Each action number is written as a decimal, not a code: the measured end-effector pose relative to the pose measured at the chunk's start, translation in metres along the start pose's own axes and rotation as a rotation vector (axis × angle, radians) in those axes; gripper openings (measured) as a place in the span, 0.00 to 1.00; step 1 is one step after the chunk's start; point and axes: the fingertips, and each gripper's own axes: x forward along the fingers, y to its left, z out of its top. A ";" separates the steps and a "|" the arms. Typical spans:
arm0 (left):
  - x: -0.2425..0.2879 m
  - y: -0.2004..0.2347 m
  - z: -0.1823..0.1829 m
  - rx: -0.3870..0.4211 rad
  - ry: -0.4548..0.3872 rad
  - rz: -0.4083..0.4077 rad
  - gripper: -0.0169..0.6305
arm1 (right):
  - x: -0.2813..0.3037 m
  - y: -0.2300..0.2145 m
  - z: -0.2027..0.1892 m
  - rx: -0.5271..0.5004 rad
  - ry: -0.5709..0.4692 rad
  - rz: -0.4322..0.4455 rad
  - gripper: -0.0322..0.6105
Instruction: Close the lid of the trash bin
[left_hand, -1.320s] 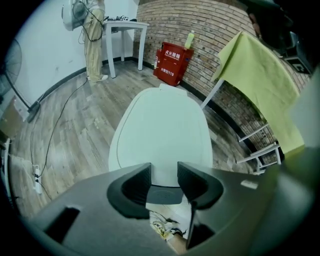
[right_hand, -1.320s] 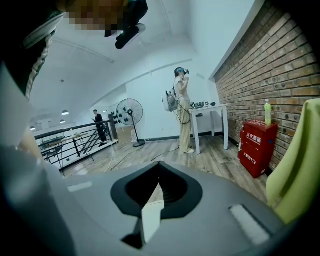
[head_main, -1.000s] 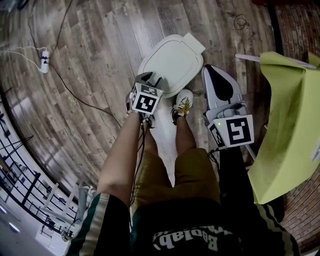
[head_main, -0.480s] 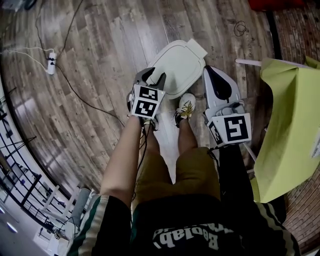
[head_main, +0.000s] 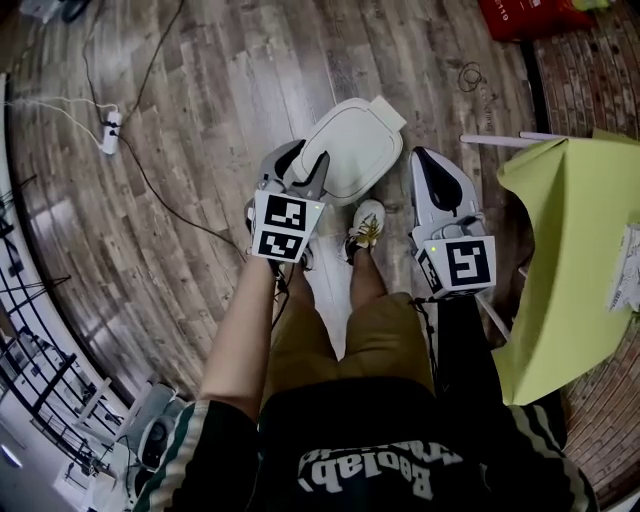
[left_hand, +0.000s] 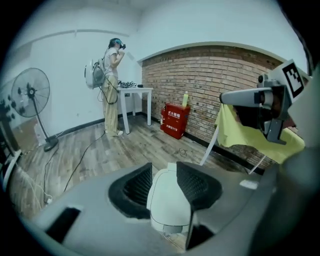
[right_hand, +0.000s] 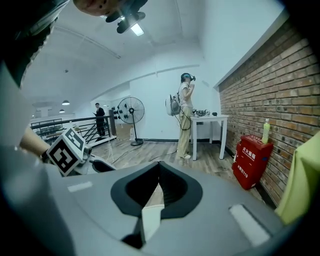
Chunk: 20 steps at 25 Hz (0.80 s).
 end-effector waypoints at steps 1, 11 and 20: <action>-0.006 0.000 0.009 0.002 -0.016 0.004 0.27 | -0.002 0.000 0.004 -0.008 0.001 0.000 0.07; -0.076 -0.002 0.083 0.010 -0.136 0.050 0.27 | -0.031 0.011 0.056 -0.028 -0.025 -0.002 0.10; -0.130 -0.003 0.128 0.037 -0.196 0.065 0.27 | -0.048 0.026 0.100 -0.060 -0.069 0.021 0.10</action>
